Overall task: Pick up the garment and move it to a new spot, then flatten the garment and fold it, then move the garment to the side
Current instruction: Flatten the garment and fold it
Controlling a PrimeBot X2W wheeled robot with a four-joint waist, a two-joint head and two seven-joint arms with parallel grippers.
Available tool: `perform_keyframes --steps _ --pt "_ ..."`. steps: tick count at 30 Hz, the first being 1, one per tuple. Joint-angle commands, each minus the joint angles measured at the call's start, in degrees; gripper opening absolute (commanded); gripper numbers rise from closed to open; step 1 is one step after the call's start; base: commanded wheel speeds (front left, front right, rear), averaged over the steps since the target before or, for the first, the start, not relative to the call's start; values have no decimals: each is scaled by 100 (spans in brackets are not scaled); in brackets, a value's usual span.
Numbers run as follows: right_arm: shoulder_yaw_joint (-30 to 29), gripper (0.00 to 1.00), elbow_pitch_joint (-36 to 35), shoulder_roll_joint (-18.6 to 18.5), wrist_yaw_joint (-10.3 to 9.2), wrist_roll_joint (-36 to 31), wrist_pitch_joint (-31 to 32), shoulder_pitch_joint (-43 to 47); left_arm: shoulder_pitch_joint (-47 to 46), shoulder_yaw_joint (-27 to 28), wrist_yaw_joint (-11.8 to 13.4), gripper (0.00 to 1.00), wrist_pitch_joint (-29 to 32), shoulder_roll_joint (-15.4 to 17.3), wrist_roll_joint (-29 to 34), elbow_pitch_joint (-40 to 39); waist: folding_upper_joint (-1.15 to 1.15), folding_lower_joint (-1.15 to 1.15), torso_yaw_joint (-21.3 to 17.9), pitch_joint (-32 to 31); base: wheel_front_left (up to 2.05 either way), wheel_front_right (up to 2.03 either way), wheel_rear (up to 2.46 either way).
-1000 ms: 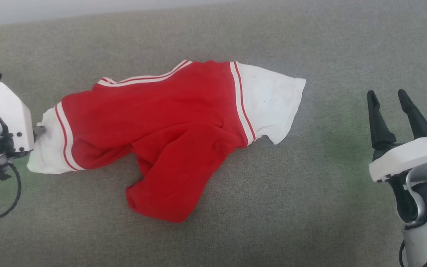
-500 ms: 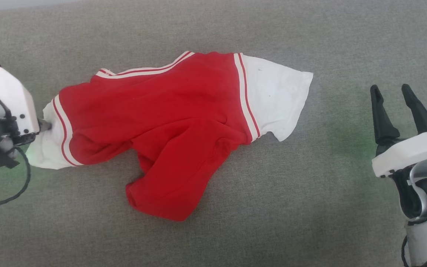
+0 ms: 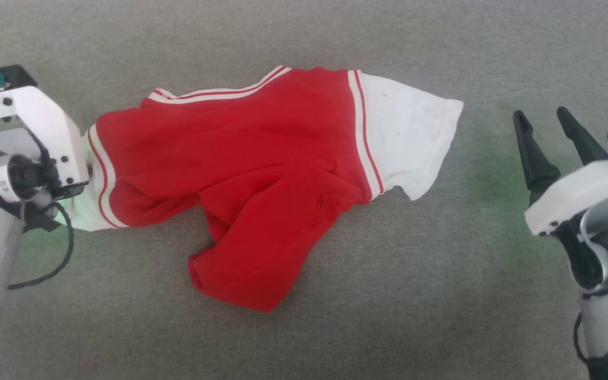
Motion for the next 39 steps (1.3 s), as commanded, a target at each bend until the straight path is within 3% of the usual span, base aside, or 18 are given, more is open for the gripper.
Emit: perform_keyframes --steps 1,10,16,21,22,23,30,39 --pt "61 100 105 -73 -2 110 244 -200 89 -126 -98 0 -111 -190 52 45 0 0 85 21 0 0 0" --pt "561 100 743 -427 -2 536 1655 -949 -251 -270 -332 0 -278 -486 93 143 0 0 523 133 0 0 0" --pt "919 100 1471 -645 -3 612 2966 -1527 -542 -344 -558 0 -459 -740 78 395 0 0 871 229 0 0 0" --pt "1113 100 2145 -532 0 666 4211 -1816 -744 -379 -714 0 -695 -950 74 692 0 0 1049 271 0 0 0" --pt "1121 84 2257 -496 0 716 4457 -1851 -779 -383 -751 0 -745 -980 74 760 0 0 1076 272 0 0 0" --pt "1134 0 2326 -489 1 701 4624 -1900 -806 -389 -787 0 -789 -1002 74 830 0 0 1095 271 0 0 0" --pt "967 0 2232 -621 -1 561 4792 -2267 -1050 -352 -979 0 -1153 -1035 87 1317 0 0 1104 129 0 0 0" --pt "659 0 1808 -598 -2 771 4500 -2627 -1573 -435 -1205 0 -1259 -865 212 1446 0 0 893 -400 0 0 0"
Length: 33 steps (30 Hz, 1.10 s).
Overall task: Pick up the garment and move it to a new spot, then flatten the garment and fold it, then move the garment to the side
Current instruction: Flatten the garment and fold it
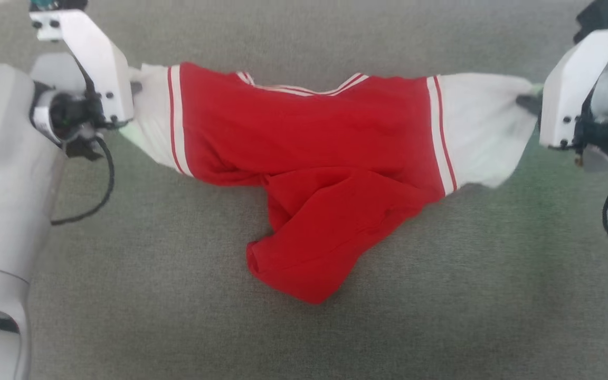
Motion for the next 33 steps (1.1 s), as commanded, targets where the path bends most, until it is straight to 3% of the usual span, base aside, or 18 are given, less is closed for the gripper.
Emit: perform_keyframes --steps 1,10,21,29,33 --pt "-40 0 -83 5 -2 27 -88 -109 -130 -12 -41 0 -20 55 42 -40 0 0 -103 -212 0 0 0" --pt "-265 0 -386 93 -2 68 -504 -627 -698 -100 -78 0 62 286 229 -473 0 0 -330 -886 0 0 0" --pt "-261 0 -437 312 -2 -7 -939 -1267 -1085 -19 271 0 332 478 264 -1055 0 0 -555 -1422 0 0 0" --pt "-213 0 -196 407 -2 -199 -1446 -1661 -1250 14 437 0 278 616 324 -1574 0 0 -645 -1463 0 0 0" --pt "-119 0 103 399 -2 -332 -2020 -1966 -1408 33 445 0 -110 627 463 -1732 0 0 -666 -1209 0 0 0"
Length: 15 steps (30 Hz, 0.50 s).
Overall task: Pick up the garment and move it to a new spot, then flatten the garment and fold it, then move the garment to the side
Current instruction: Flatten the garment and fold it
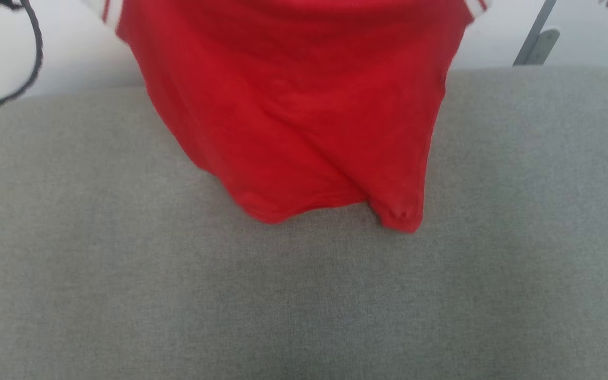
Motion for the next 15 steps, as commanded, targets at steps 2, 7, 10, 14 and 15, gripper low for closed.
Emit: perform_keyframes --steps 2,7,10,14,15 --pt "89 0 168 -40 -2 -93 -342 -251 -228 57 28 0 -275 -3 108 -1 0 0 -19 289 0 0 0" --pt "369 0 796 -99 -2 -365 -1384 -902 -768 109 -39 0 -1139 -166 334 257 0 0 -6 877 0 0 0" --pt "512 0 1145 -152 -2 -563 -2119 -1383 -1245 127 -163 0 -1803 -259 532 451 0 0 19 1249 0 0 0" --pt "668 0 1516 -266 -3 -1031 -3436 -1955 -1864 124 -244 0 -3039 -342 899 676 0 0 60 1619 0 0 0" --pt "677 0 1598 -312 -3 -1174 -3768 -2106 -1976 147 -249 0 -3271 -389 933 776 0 0 81 1696 0 0 0"
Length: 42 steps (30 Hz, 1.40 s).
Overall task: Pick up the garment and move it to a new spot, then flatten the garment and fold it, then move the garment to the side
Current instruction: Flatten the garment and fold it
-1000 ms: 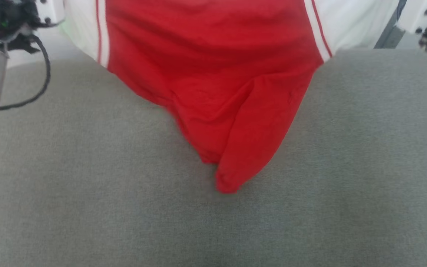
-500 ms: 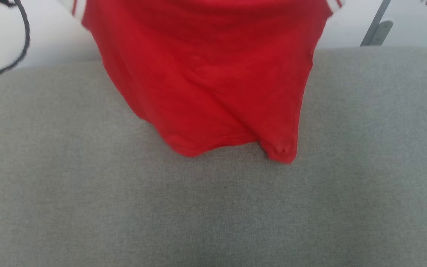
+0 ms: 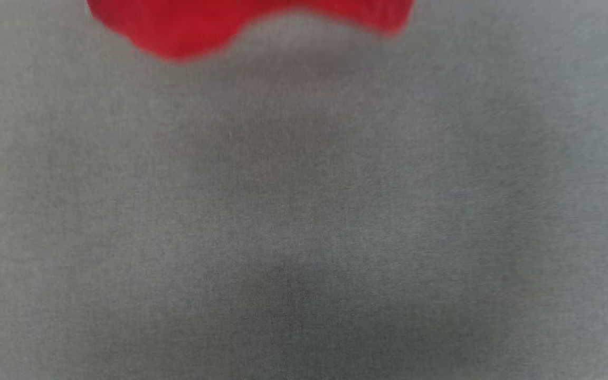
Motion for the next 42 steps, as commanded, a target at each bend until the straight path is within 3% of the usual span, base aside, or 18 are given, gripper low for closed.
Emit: perform_keyframes --steps 1,5,7,12,16,21,28,34,40,42 --pt "16 0 173 -99 -4 -309 -612 -284 -230 21 -38 0 -441 -65 149 178 0 0 81 381 0 0 0" --pt "125 0 571 -179 -4 -934 -1368 -596 -452 -45 -284 0 -1396 -172 259 628 0 0 202 560 0 0 0" --pt "175 0 751 -136 -4 -933 -1417 -483 -313 -150 -381 0 -1532 -170 318 863 0 0 244 557 0 0 0" --pt "405 0 1135 -143 -5 -665 -1438 -105 124 -307 -547 0 -1512 -249 190 1310 0 0 337 469 0 0 0" --pt "772 0 1400 -103 -6 -30 -1273 470 731 -458 -653 0 -1240 -280 -53 1610 0 0 400 310 0 0 0" --pt "1432 0 1090 -261 -7 902 -836 1351 1685 -763 -683 0 -626 -275 -436 1575 0 0 424 75 0 0 0" --pt "2173 0 -59 -838 -6 2129 -190 2770 3158 -987 -687 0 284 63 -1201 809 0 0 421 -273 0 0 0" --pt "2443 0 -1115 -1367 -7 2859 532 3960 4586 -967 -616 0 996 618 -1801 -366 0 0 359 -495 0 0 0" --pt "2446 0 -2239 -1934 -6 3371 1192 5122 6227 -871 -27 0 1372 1369 -2173 -2238 0 0 314 -609 0 0 0" --pt "2414 0 -2611 -2123 -6 3524 1393 5487 6760 -821 285 0 1450 1616 -2225 -2898 0 0 304 -626 0 0 0"
